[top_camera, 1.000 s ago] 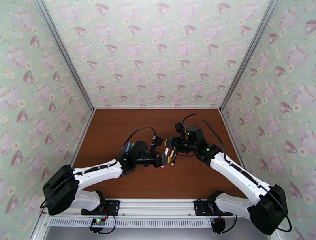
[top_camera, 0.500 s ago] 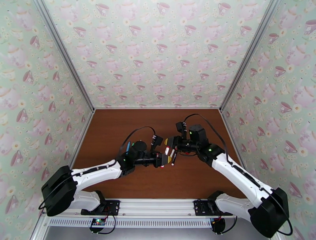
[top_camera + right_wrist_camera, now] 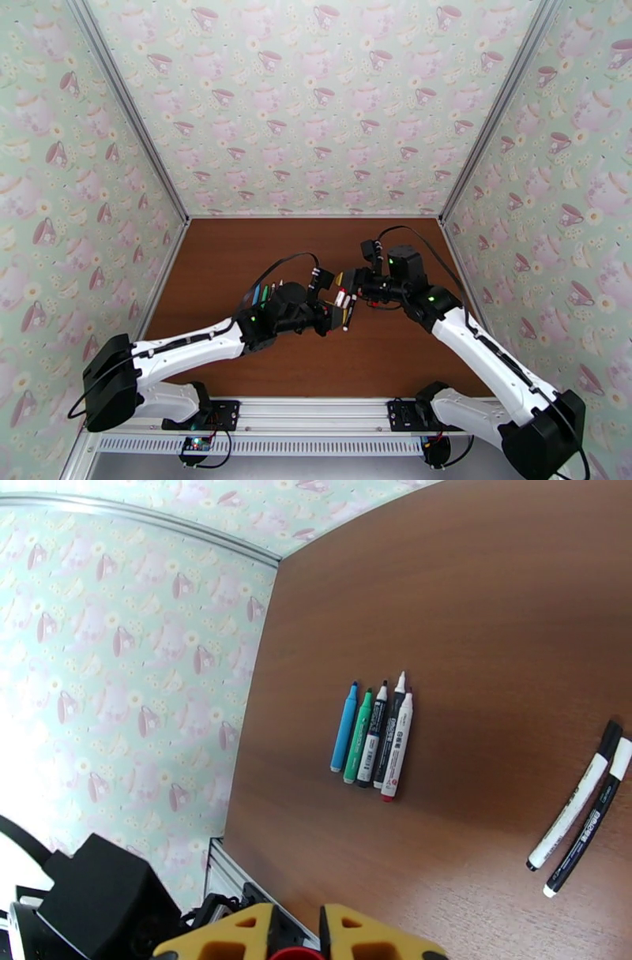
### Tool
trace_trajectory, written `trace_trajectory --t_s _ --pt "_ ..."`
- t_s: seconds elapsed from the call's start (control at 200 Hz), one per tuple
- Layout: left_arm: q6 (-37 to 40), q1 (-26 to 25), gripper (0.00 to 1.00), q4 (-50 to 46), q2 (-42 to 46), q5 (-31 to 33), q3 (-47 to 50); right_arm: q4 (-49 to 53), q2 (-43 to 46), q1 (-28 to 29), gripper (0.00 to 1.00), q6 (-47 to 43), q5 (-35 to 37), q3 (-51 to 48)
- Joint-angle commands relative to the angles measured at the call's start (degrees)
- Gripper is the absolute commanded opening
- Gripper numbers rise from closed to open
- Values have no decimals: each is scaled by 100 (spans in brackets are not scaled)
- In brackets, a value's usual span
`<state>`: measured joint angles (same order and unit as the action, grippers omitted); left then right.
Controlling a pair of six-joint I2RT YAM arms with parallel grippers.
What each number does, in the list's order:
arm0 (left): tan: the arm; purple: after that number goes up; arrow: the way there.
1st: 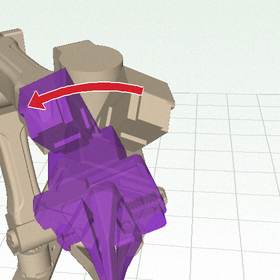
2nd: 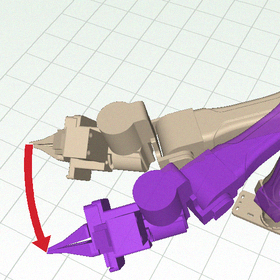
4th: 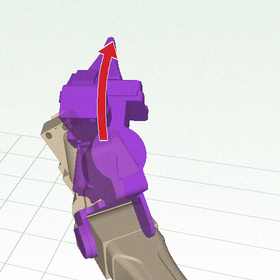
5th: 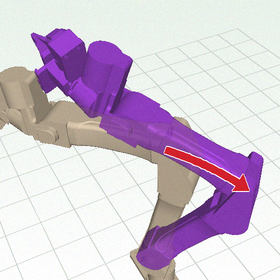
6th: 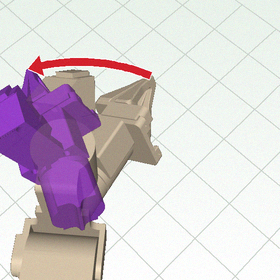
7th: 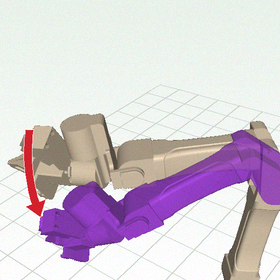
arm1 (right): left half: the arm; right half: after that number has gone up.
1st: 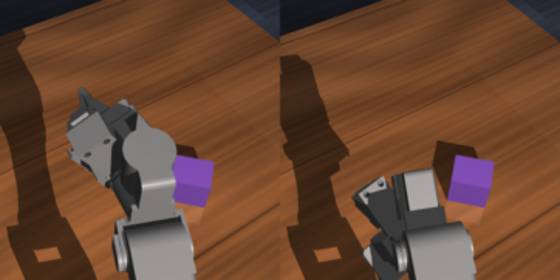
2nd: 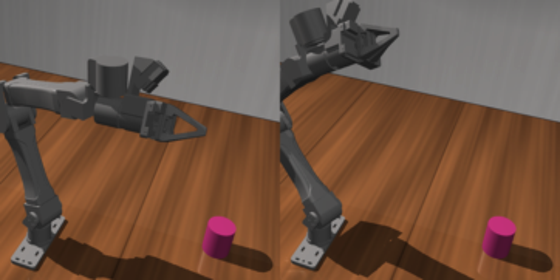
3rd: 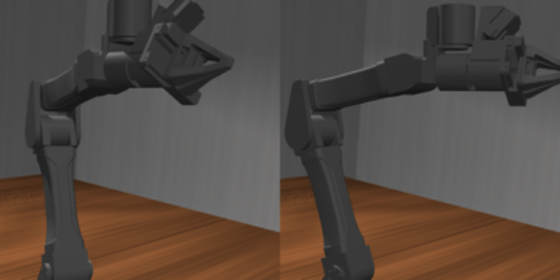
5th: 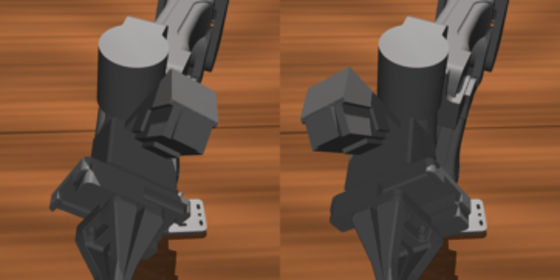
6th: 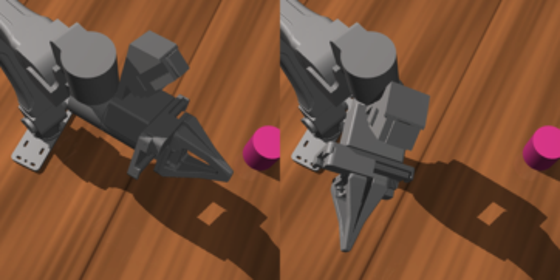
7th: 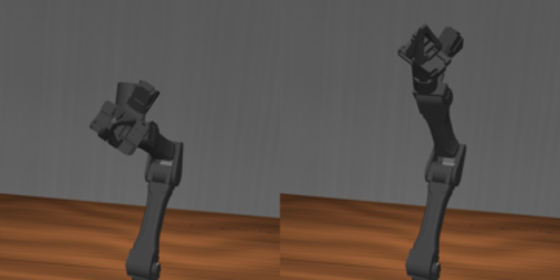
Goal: Open the pen caps
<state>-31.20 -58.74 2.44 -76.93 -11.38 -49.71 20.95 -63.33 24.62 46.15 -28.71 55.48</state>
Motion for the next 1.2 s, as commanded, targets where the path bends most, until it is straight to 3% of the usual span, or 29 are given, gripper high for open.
trace_trajectory --t_s 0.0,0.075,0.135,0.371,0.671,0.977,1.197 --pt "115 -108 2 -213 74 -773 172 -536 -24 -433 9 130 339 226" --pt "-117 -40 2 131 -6 -1375 207 -724 -34 -522 9 19 107 202" --pt "-203 -32 2 274 -40 -1496 203 -803 -48 -575 9 -6 -34 175" --pt "-187 55 1 74 336 -690 306 202 113 -608 11 -773 255 96" --pt "-442 301 5 292 771 -203 644 1781 53 -643 13 -1950 1641 -336" --pt "-458 337 5 191 855 -131 667 1740 -1054 -794 15 -2529 2825 -528" --pt "-466 339 4 128 771 -167 665 1517 -1841 -871 15 -2834 3174 -341"
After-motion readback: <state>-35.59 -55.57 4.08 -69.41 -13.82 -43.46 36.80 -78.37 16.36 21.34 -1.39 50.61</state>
